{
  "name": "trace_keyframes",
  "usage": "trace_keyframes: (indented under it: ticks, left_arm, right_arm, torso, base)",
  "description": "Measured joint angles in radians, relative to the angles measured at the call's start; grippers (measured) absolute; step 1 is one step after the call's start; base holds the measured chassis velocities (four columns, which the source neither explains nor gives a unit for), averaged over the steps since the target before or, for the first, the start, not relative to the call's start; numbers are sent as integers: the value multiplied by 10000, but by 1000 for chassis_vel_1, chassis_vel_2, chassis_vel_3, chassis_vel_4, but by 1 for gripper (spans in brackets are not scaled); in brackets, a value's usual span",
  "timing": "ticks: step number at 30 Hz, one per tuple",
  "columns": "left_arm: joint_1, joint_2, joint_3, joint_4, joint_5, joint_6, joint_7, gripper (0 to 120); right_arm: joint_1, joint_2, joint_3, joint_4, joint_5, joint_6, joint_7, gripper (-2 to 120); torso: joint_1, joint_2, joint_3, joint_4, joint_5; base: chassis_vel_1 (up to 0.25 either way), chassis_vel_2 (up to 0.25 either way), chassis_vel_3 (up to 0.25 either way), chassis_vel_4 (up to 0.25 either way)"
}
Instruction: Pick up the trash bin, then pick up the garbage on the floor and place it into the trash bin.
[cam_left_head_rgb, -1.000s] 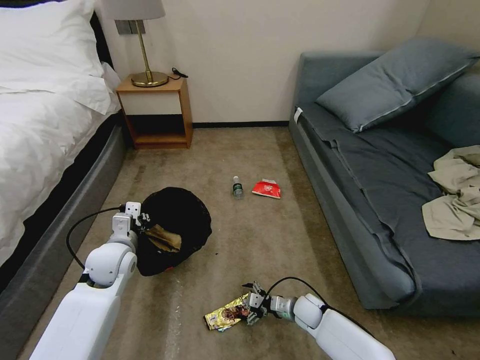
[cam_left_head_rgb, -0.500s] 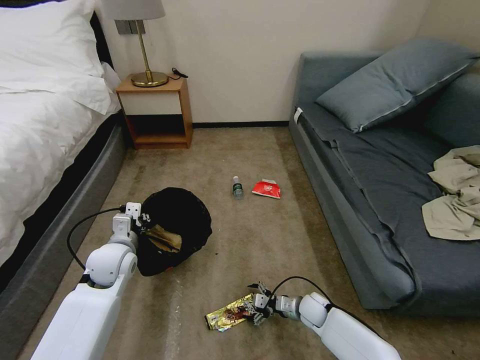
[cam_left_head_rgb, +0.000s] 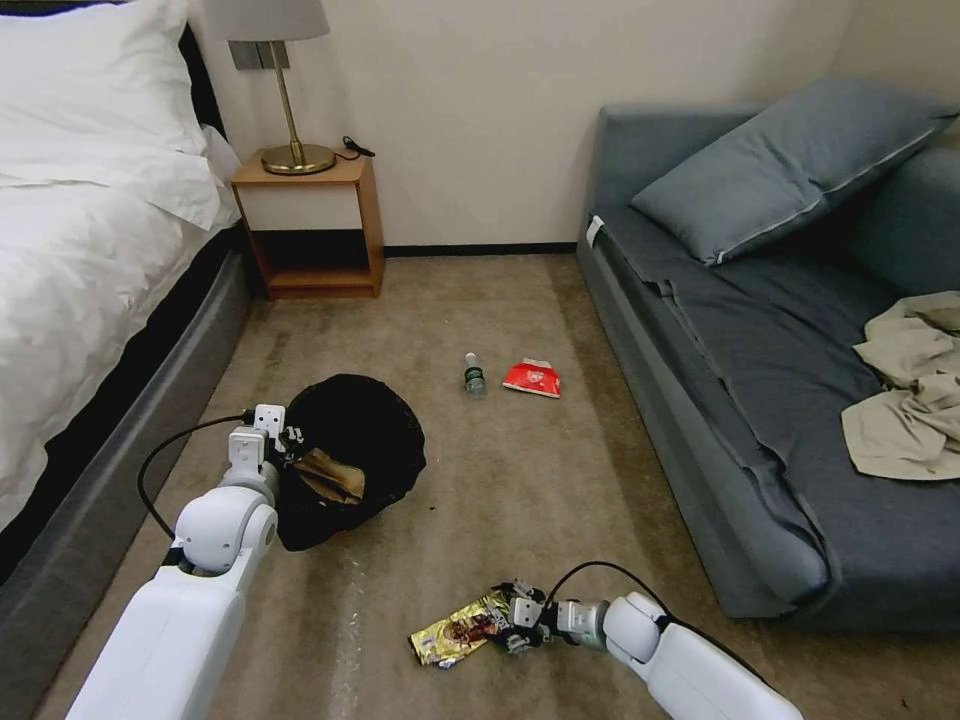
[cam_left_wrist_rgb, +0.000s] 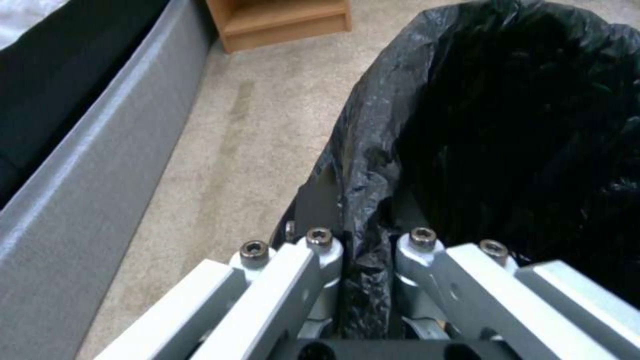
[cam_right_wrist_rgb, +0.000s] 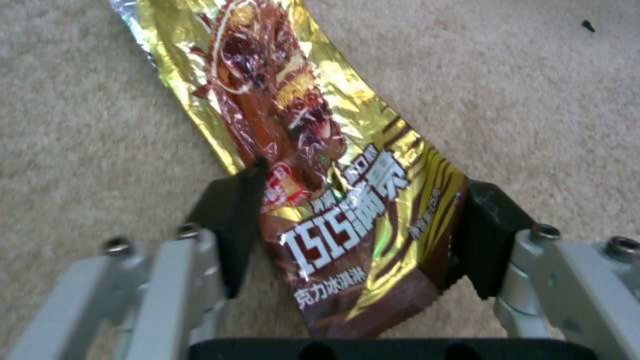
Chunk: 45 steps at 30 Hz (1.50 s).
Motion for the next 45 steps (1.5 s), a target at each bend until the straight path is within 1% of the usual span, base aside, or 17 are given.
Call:
trace_keyframes:
  ticks: [1,2,4,5,7,8,9,10,11,13,26,32,34,38,40,43,45]
  left_arm:
    - [-13,-3,5,10,10,-5,0,4]
    - [-13,-3,5,10,10,-5,0,4]
    - [-31,-4,8,11,13,-8,2,4]
    - [-31,-4,8,11,13,-8,2,4]
    - [-34,-3,11,14,13,-11,9,4]
    - [-34,-3,11,14,13,-11,9,4]
    - [-37,0,12,23,13,-19,12,4]
    - [-39,0,14,28,14,-22,15,4]
    - [-39,0,14,28,14,-22,15,4]
    - [-42,0,15,28,17,-25,17,4]
    - [-40,32,29,-45,16,-30,22,4]
    - [-37,49,38,-83,12,-29,22,4]
    - [-24,63,38,-120,1,-30,20,4]
    - [-13,66,39,-131,-4,-30,20,4]
    - [-9,42,54,-140,-4,-30,21,4]
    - [-9,24,63,-145,-3,-36,22,4]
    - [6,-1,85,-173,-3,-74,44,4]
  right_arm:
    - [-6,16,-12,-9,-13,8,-7,41]
    - [-6,16,-12,-9,-13,8,-7,41]
    - [-15,14,-15,-22,-19,25,-37,28]
    - [-15,14,-15,-22,-19,25,-37,28]
    - [-15,2,-5,-39,-23,42,-39,20]
    - [-15,2,-5,-39,-23,42,-39,20]
    - [-14,-17,27,-50,-26,45,-30,12]
    - [-14,-29,38,-52,-28,48,-26,7]
    - [-14,-29,38,-52,-28,48,-26,7]
    - [-12,-74,78,-64,-30,54,-17,0]
    - [171,-353,306,144,145,86,-9,0]
    - [558,-806,410,432,580,133,-29,0]
    - [869,-1077,500,626,935,138,-51,0]
    - [1358,-1322,540,910,1455,87,-62,0]
    - [1941,-1560,545,1303,2085,-77,-62,0]
    - [2175,-1651,532,1516,2361,-163,-59,0]
    - [2655,-1806,503,2002,2879,-403,-51,0]
  torso:
    - [0,0,0,2,1]
    - [0,0,0,2,1]
    - [0,-1,0,4,4]
    - [0,-1,0,4,4]
    - [1,-1,1,6,7]
    - [1,-1,1,6,7]
    - [1,-3,1,7,4]
    - [0,-3,1,6,4]
    - [0,-3,1,6,4]
    - [0,-3,1,4,2]
    - [1,-4,1,1,-1]
    - [1,-4,1,1,-1]
    - [1,-4,2,1,0]
    - [1,-4,2,1,1]
    - [0,-4,2,3,-1]
    - [1,-4,2,2,-1]
    - [1,-4,1,3,-1]
  base:
    - [0,0,0,0]
    - [0,0,0,0]
    - [0,0,0,0]
    - [0,0,0,0]
    - [0,0,0,0]
    - [0,0,0,0]
    - [0,0,0,0]
    - [0,0,0,0]
    - [0,0,0,0]
    - [0,0,0,0]
    - [0,0,0,0]
    - [0,0,0,0]
    - [0,0,0,0]
    - [0,0,0,0]
    - [0,0,0,0]
    - [0,0,0,0]
    - [0,0,0,0]
